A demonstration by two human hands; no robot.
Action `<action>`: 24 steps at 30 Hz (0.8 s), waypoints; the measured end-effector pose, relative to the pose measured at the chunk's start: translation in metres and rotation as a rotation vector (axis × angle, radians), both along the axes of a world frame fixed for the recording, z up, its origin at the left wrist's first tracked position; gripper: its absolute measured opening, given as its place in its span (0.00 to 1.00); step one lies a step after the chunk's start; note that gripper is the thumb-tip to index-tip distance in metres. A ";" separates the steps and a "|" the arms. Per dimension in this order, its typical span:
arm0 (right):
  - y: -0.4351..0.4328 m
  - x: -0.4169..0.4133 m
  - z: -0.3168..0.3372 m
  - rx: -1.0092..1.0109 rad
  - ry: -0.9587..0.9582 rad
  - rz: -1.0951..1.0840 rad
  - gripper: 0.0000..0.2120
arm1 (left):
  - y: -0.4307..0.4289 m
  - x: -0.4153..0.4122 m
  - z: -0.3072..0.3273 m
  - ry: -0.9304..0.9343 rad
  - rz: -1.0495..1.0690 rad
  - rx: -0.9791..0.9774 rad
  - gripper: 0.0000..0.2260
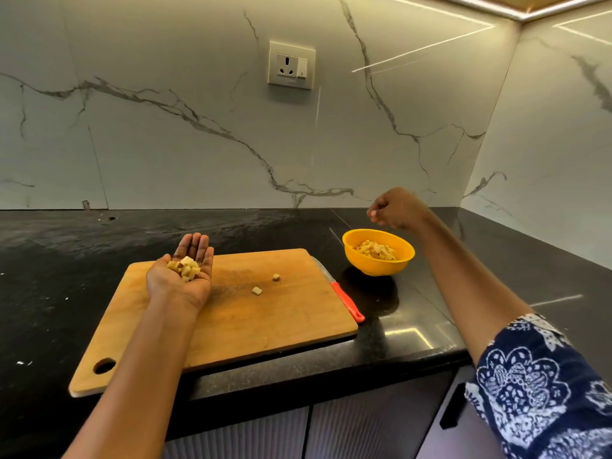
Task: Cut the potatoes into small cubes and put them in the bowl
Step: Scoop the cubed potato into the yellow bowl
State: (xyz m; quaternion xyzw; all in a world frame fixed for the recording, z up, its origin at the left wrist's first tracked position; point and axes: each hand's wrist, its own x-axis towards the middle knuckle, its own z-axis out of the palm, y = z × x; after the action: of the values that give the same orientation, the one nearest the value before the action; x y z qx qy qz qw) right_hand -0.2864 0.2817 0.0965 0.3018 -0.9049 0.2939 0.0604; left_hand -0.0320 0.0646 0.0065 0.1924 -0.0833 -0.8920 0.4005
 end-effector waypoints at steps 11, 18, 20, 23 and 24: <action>-0.085 0.136 -0.085 0.335 0.119 0.506 0.16 | -0.001 0.007 -0.001 0.004 0.022 -0.022 0.21; -0.093 0.165 -0.092 0.251 0.259 0.568 0.11 | 0.000 0.005 -0.001 0.002 0.019 -0.021 0.22; -0.095 0.169 -0.088 0.260 0.252 0.588 0.10 | 0.001 0.006 0.000 0.003 0.022 -0.018 0.22; -0.097 0.168 -0.077 0.334 0.190 0.600 0.11 | 0.001 0.005 0.000 -0.003 0.024 -0.015 0.22; -0.097 0.166 -0.072 0.365 0.159 0.602 0.11 | 0.001 0.005 0.000 -0.005 0.024 -0.013 0.22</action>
State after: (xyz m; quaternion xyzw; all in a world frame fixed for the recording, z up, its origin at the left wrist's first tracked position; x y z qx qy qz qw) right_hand -0.1204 0.1842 0.0240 0.5825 -0.8055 0.1077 -0.0136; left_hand -0.0268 0.0657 0.0064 0.1930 -0.0878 -0.8860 0.4123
